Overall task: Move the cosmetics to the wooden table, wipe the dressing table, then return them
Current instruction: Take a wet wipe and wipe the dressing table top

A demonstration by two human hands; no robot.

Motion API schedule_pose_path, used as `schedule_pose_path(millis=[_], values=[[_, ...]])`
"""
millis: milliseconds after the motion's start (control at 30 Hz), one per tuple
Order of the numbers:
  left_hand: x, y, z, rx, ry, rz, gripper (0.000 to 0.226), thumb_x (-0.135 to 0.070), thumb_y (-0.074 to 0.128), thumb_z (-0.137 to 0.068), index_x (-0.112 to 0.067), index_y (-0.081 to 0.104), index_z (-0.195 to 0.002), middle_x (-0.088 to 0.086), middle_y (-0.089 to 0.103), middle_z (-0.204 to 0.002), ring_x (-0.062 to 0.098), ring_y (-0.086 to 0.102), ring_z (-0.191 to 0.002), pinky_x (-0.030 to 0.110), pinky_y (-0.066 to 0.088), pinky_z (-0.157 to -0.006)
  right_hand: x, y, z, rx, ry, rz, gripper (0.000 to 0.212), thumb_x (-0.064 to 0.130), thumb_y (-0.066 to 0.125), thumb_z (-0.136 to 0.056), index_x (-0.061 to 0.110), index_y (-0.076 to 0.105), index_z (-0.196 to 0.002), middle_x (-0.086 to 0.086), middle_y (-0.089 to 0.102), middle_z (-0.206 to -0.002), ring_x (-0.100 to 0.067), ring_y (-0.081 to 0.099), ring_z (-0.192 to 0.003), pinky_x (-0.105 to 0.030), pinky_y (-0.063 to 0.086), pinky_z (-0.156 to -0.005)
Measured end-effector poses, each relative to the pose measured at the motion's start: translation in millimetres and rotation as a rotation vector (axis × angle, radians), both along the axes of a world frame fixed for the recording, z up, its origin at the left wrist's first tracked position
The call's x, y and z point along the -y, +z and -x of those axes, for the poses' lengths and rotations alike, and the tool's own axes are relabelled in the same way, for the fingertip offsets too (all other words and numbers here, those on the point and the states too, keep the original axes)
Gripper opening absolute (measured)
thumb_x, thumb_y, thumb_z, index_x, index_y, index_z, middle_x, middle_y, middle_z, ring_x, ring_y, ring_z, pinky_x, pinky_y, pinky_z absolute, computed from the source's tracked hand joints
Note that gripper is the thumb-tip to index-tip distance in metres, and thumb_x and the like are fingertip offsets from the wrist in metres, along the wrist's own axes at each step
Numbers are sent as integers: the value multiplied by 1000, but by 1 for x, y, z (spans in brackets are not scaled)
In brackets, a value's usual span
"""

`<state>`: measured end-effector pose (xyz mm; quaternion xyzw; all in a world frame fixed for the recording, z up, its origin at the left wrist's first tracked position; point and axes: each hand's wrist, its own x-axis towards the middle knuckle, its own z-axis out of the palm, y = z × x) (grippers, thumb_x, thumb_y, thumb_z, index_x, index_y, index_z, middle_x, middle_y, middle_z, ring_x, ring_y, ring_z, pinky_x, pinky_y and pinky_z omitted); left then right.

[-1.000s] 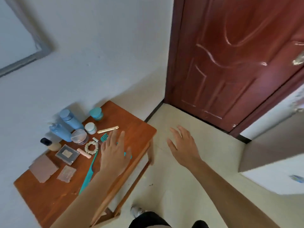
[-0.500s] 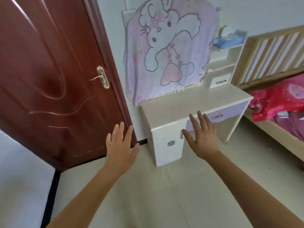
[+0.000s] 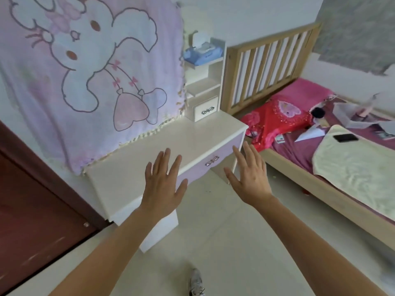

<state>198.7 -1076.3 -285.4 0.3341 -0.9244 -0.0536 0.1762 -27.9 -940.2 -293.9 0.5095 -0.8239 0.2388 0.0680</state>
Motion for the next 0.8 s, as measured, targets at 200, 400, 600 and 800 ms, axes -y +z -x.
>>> schedule_pose_path(millis=[200,400,600,800], values=[[107,18,97,-44,-25,-8,64,-39,52,-97,-14,31,-153,16,15,-162,34,14,-150,57,19,-116,91,29,99,-59,-33,-68,66,53,45,-98,25,24,-155,-10,13,-164,-31,9,-151,-51,14,-120],[187,36,178,-16,-45,13,65,-37,55,-96,-13,32,-152,16,15,-162,33,13,-150,56,19,-116,148,36,176,-23,-99,5,61,46,52,-96,21,36,-149,-15,23,-160,-37,20,-147,-57,24,-114],[246,27,254,63,-29,38,69,-39,55,-95,-17,26,-154,13,9,-163,30,8,-151,54,18,-117,217,18,263,18,-84,-5,59,47,49,-96,21,36,-148,-16,24,-159,-36,19,-148,-57,26,-116],[317,21,342,112,88,4,71,-46,51,-96,-20,21,-156,10,1,-165,26,3,-152,49,18,-119,314,16,354,20,94,-32,59,42,50,-98,16,33,-149,-16,27,-157,-35,20,-147,-54,21,-119]])
